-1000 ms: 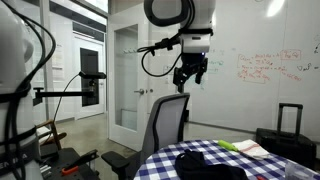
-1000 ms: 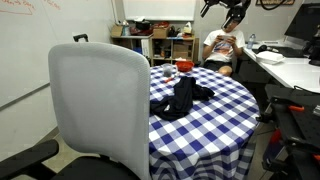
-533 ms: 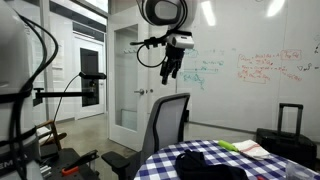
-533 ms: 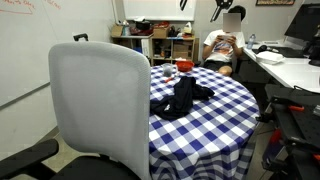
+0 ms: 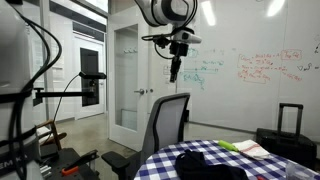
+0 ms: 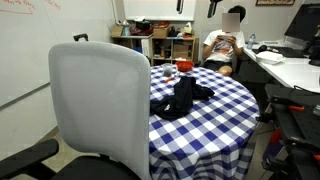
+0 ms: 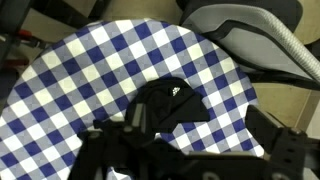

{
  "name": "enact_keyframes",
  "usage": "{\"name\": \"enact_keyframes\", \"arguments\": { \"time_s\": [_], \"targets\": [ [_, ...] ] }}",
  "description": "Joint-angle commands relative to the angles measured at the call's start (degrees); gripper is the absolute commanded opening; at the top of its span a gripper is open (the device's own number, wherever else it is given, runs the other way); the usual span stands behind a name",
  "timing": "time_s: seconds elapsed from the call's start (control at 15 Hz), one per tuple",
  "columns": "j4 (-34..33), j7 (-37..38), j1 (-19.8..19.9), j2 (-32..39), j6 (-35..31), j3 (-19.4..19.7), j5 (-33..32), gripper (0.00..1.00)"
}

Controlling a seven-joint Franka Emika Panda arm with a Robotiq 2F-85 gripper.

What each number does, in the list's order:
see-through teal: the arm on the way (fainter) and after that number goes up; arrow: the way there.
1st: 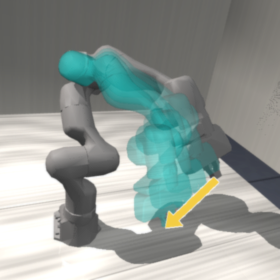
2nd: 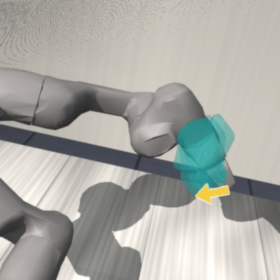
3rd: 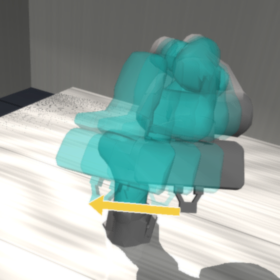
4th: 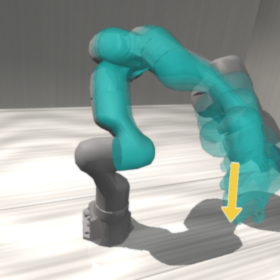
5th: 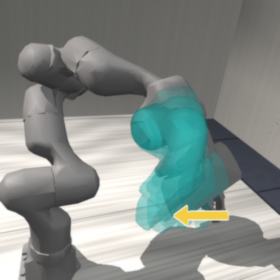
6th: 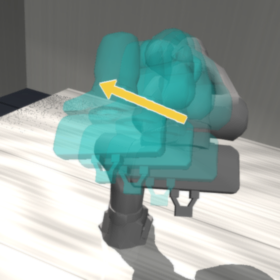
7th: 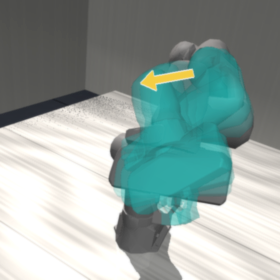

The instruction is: Put the black clothing on the table.

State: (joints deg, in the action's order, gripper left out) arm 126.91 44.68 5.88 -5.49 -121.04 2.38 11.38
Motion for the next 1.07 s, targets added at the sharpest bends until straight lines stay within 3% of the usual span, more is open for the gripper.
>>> {"name": "enact_keyframes", "arguments": {
  "time_s": [0.0,0.67,0.87,1.0],
  "targets": [
    [-3.03,-8.93,-0.19,0.28,2.25,0.84,-4.17,1.0],
    [-2.48,-41.97,-0.43,-4.17,3.68,3.51,-0.6,1.0],
    [-2.33,-45.47,-0.58,-4.43,6.18,3.68,-0.33,1.0],
    [-2.39,-43.39,-0.24,-3.74,4.6,3.31,-1.69,1.0]
  ]
}}
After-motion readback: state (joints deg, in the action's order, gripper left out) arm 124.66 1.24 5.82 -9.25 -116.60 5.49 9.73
